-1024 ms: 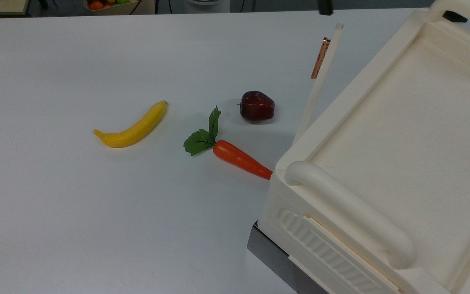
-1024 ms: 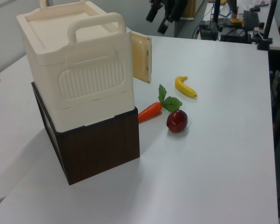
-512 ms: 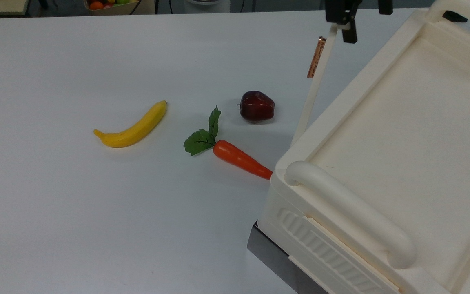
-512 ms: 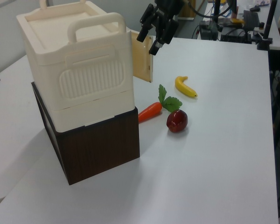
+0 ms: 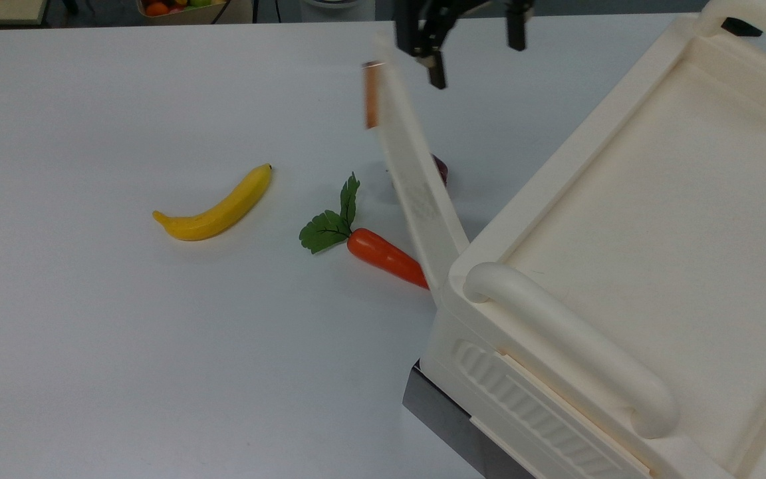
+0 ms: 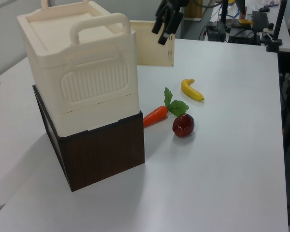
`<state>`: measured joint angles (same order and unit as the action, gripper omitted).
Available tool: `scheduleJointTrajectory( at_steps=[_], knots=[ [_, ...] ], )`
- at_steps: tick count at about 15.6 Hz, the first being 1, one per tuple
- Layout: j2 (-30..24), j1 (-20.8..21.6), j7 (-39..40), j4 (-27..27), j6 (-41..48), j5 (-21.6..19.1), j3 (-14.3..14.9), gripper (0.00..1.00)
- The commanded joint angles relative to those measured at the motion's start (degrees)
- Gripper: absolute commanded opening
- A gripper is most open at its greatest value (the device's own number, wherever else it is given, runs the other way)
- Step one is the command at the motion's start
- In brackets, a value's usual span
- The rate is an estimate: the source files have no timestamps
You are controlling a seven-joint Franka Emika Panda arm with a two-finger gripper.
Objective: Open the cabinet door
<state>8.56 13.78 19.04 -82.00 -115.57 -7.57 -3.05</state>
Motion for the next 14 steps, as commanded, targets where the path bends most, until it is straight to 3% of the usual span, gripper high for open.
scheduleJointTrajectory(
  at_steps=[1,6,11,14],
  knots=[
    [-2.8,0.7,-4.4,-1.7,6.2,2.3,2.8,1.00],
    [-2.6,-0.9,-9.8,-2.2,9.6,6.3,3.4,1.00],
    [-3.0,-4.0,-15.5,-5.8,14.1,7.0,3.5,1.00],
    [-3.0,-4.6,-22.4,-6.0,19.7,13.3,3.4,1.00]
  ],
)
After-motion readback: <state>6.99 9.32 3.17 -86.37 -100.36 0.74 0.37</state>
